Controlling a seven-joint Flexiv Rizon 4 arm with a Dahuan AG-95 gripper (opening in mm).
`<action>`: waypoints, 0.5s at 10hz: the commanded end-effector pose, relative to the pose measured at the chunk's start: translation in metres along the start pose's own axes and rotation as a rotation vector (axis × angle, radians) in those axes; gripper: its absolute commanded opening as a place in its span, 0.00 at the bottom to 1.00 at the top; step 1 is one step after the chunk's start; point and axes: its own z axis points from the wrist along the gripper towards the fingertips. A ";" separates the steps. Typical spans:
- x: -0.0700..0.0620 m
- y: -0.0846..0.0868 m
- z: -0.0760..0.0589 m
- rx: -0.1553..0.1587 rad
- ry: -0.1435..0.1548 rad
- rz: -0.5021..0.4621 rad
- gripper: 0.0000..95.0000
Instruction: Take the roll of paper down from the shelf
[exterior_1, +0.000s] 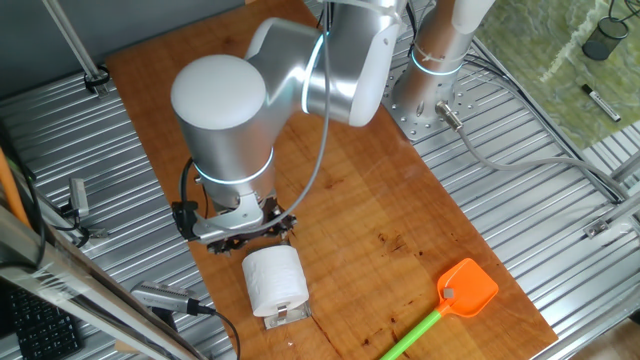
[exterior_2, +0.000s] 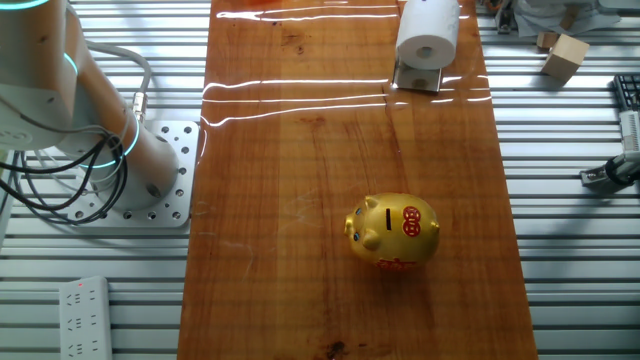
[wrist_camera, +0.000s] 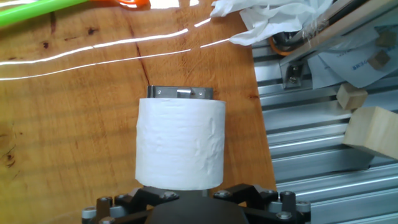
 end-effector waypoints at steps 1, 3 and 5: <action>0.000 0.000 0.000 -0.005 -0.002 -0.008 1.00; 0.000 0.000 0.000 -0.006 0.000 -0.007 1.00; 0.000 0.000 0.000 -0.001 -0.007 0.009 1.00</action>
